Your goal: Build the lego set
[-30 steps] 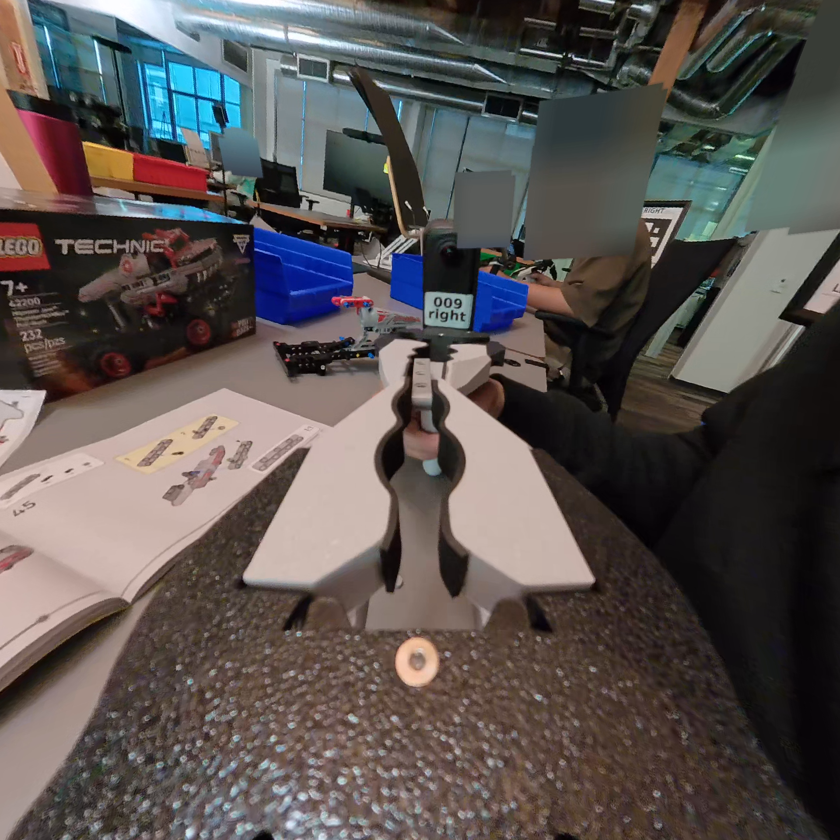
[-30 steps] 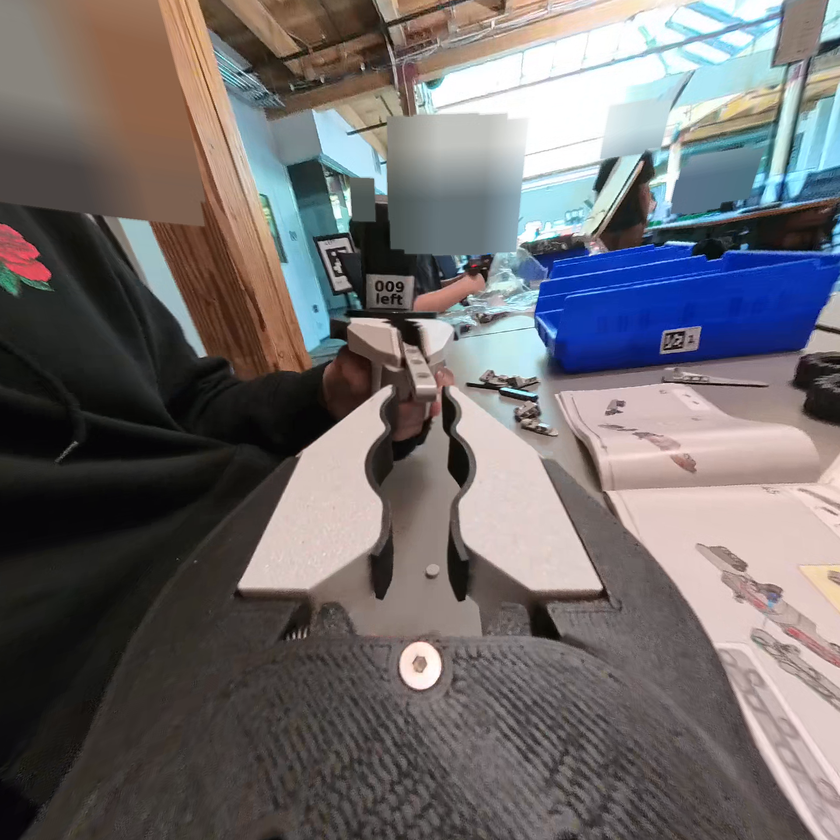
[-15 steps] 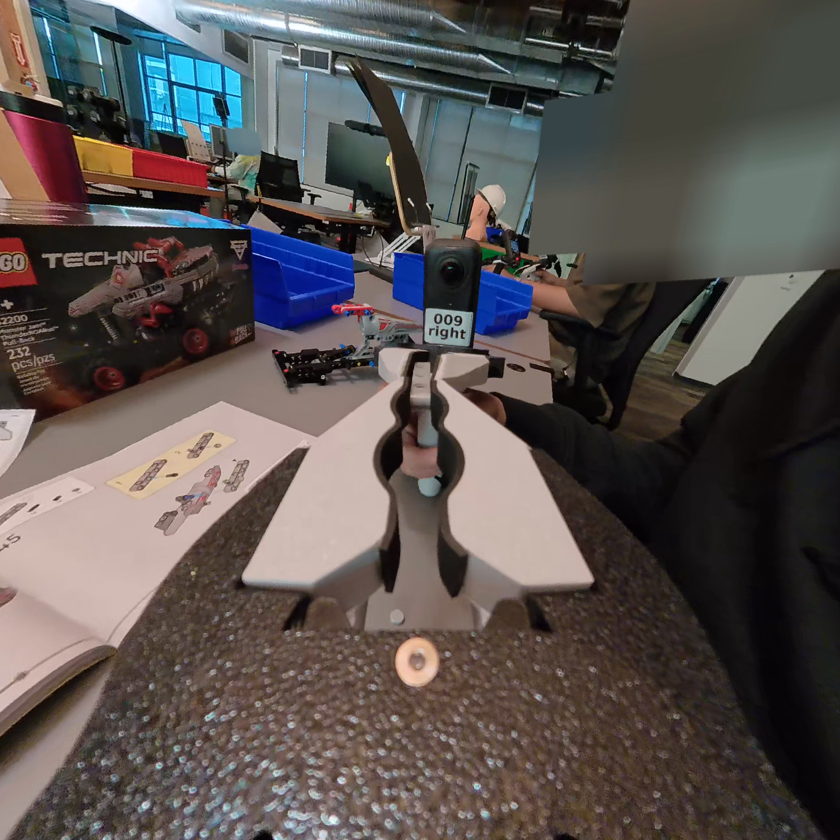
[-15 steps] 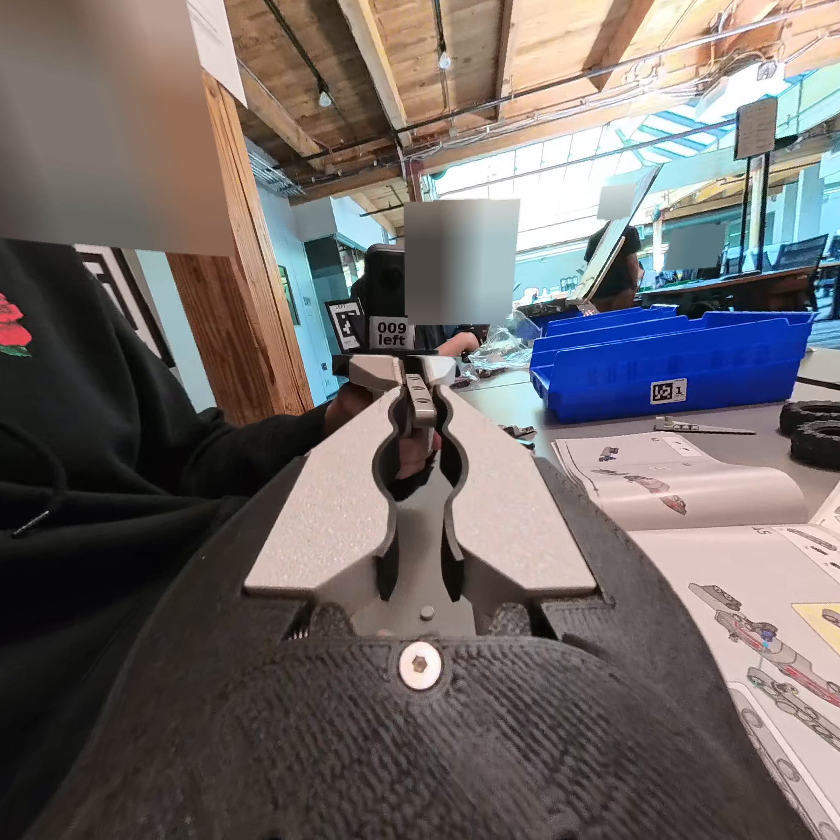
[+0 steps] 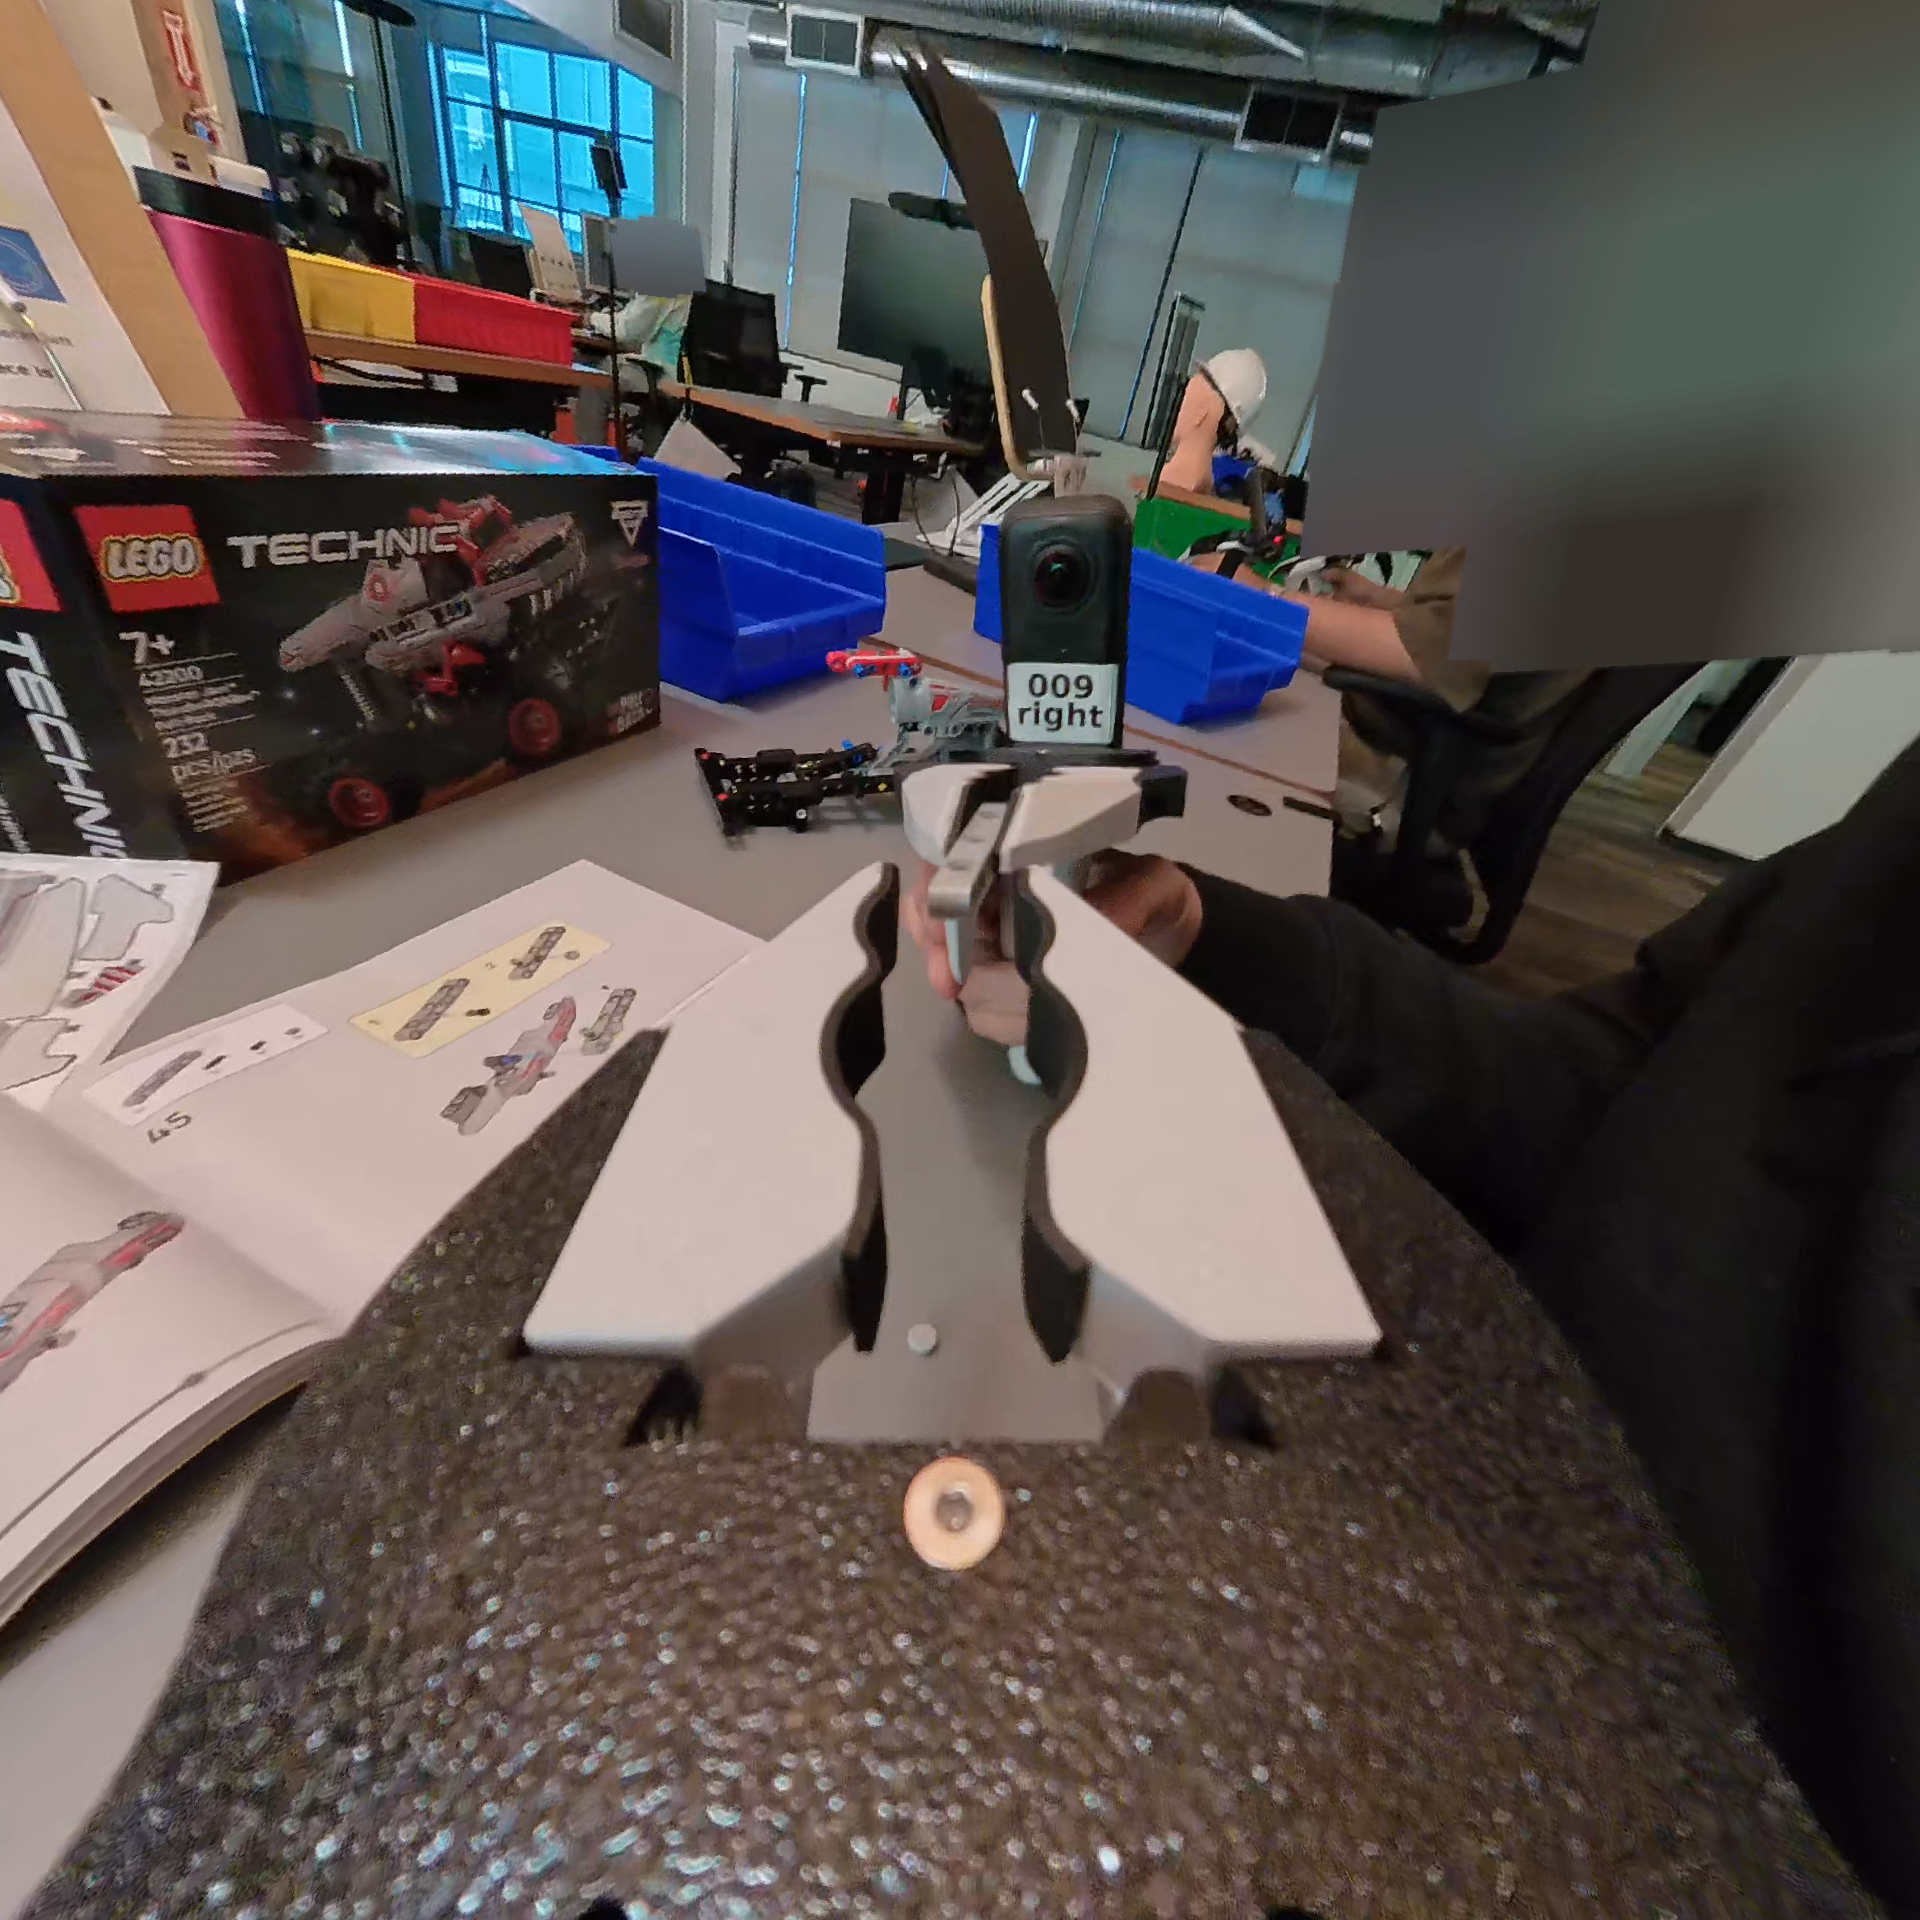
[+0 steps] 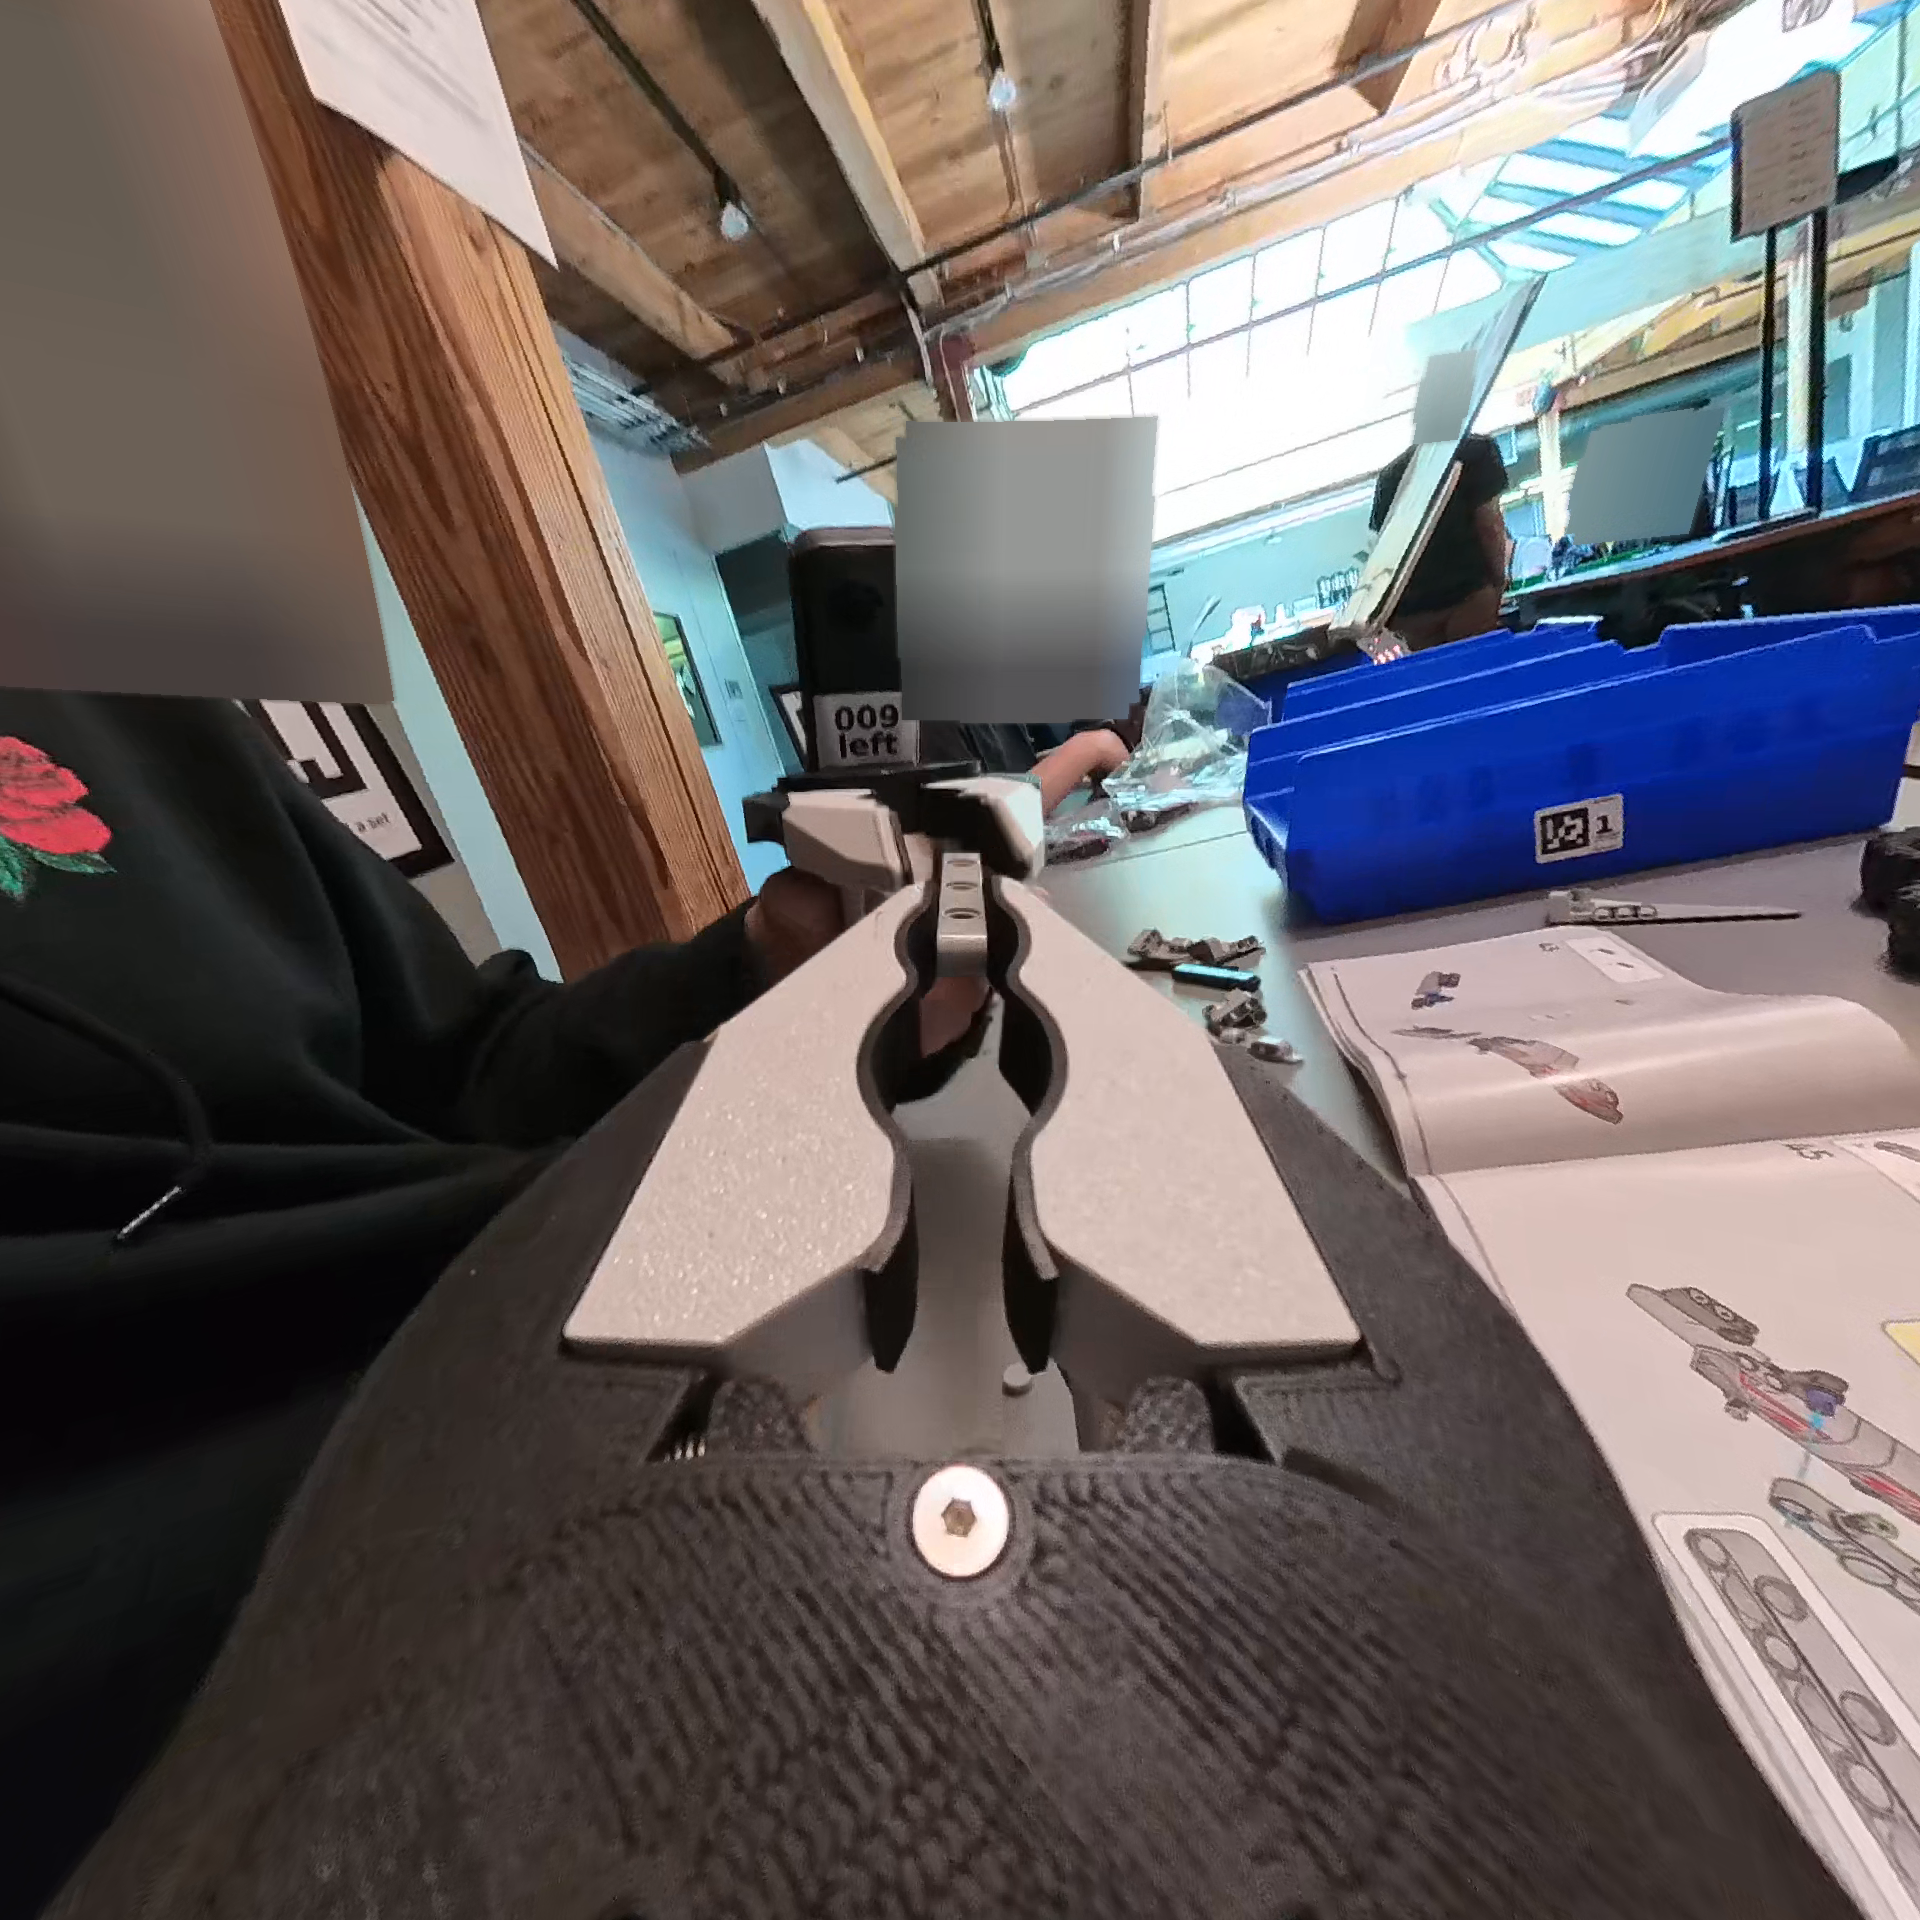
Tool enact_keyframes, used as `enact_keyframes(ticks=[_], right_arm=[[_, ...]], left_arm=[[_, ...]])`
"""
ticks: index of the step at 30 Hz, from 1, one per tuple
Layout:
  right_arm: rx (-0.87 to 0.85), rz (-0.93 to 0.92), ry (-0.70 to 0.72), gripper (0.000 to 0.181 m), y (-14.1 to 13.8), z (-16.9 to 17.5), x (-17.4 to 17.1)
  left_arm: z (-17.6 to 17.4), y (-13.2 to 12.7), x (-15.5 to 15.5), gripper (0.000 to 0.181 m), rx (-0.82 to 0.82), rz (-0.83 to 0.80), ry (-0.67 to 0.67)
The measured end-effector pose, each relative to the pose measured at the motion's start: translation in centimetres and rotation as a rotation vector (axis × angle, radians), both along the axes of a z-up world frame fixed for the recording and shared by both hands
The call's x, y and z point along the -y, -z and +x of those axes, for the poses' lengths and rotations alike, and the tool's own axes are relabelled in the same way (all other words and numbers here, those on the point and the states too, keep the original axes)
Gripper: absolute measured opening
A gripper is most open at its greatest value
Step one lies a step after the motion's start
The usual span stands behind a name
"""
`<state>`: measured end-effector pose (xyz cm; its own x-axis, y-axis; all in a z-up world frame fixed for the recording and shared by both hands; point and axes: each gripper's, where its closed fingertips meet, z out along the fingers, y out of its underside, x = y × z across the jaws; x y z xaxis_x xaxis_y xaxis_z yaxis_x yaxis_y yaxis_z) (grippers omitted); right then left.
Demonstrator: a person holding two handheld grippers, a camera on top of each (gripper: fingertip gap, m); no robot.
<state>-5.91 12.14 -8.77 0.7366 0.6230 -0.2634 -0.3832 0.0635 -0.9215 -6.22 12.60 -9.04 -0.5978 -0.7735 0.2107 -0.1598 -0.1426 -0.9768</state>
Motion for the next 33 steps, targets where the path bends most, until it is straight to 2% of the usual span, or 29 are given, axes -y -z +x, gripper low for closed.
enact_keyframes(ticks=[4, 12, 33], right_arm=[[0.022, 0.005, -0.001, 0.007, 0.03, -0.26, 0.04], [0.025, -0.005, 0.003, 0.007, 0.23, -0.36, -0.14], [-0.022, 0.002, 0.031, 0.010, 0.08, 0.47, -0.19]], left_arm=[[-0.14, 0.16, 0.06, 0.007, -0.021, -0.028, 0.012], [-0.16, 0.27, 0.17, 0.007, 0.000, 0.028, 0.000], [0.54, -0.03, 0.14, 0.006, 0.015, -0.006, -0.004]])
